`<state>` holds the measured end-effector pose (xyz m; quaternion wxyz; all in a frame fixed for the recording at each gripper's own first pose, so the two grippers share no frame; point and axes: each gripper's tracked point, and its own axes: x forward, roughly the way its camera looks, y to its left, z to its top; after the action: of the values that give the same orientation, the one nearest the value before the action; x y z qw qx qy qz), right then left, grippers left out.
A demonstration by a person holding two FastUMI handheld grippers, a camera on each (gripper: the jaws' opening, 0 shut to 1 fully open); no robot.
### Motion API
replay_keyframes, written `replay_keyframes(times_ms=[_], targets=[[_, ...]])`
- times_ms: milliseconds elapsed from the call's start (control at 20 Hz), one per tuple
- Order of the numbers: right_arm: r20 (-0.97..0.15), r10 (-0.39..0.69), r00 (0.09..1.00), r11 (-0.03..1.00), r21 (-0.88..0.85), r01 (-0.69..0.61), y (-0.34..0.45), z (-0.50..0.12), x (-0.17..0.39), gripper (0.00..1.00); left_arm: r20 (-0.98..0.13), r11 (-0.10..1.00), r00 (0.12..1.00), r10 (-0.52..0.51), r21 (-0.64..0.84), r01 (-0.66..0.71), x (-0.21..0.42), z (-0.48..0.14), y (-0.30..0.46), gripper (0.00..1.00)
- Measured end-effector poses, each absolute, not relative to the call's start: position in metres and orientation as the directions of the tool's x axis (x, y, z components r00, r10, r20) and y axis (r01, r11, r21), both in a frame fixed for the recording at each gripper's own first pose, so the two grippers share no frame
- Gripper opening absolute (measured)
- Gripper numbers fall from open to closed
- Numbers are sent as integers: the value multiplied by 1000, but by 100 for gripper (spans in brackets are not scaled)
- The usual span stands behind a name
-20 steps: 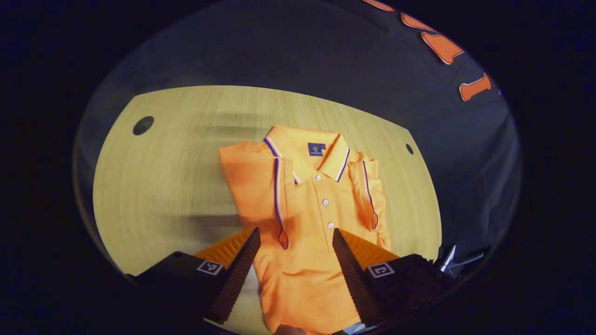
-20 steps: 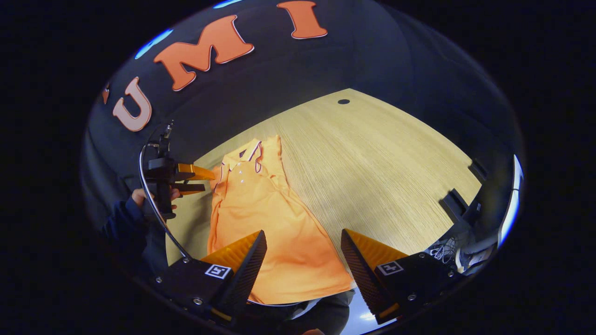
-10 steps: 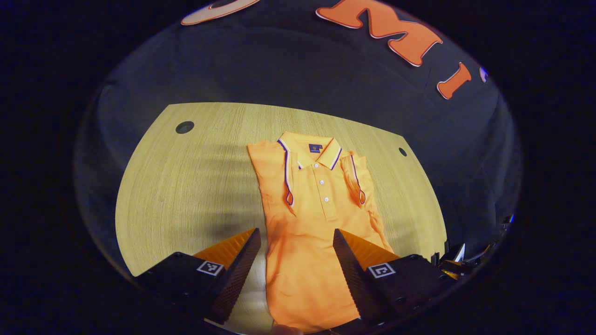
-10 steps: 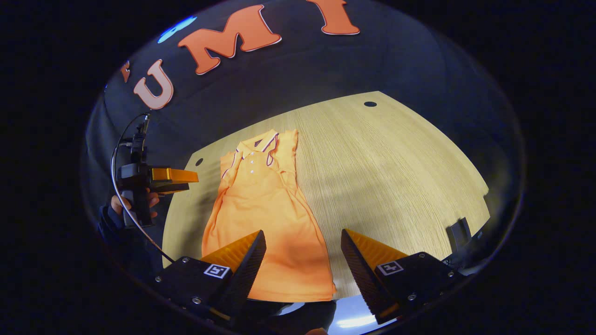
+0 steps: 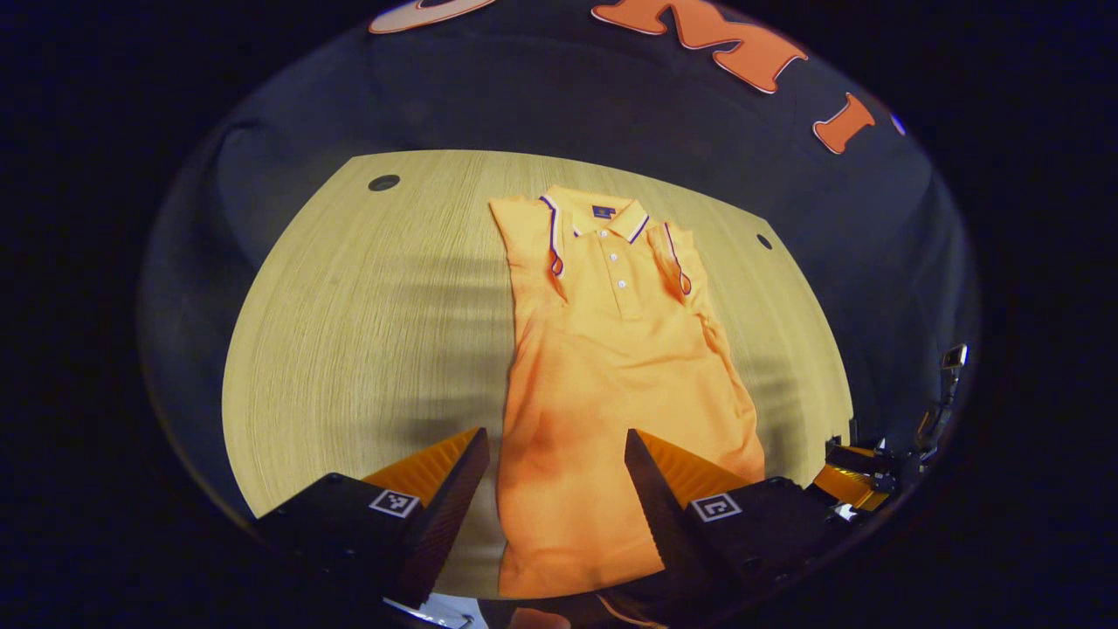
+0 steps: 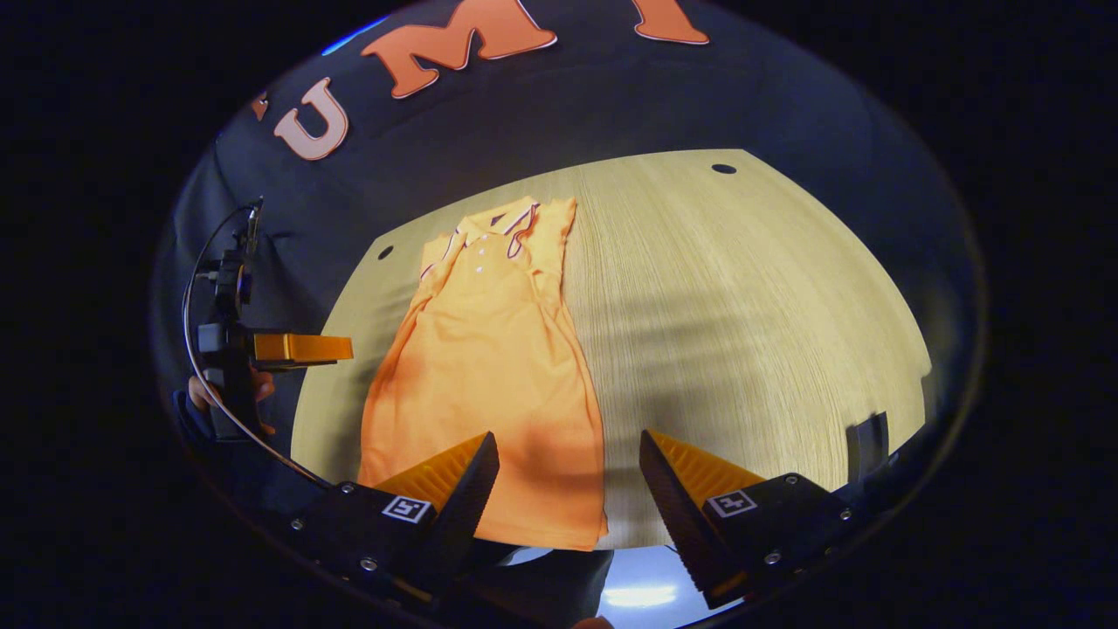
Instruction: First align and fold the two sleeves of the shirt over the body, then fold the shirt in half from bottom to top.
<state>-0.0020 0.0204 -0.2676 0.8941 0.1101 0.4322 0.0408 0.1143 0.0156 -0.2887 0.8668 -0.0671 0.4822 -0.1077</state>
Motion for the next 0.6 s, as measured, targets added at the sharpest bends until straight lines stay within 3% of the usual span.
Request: replay_keyframes(times_ms=[600], targets=[[-855,188,483,982,179,-64,33,-325,-39,99,-918,985,361,-163,-132,110,9,-360,32,97]])
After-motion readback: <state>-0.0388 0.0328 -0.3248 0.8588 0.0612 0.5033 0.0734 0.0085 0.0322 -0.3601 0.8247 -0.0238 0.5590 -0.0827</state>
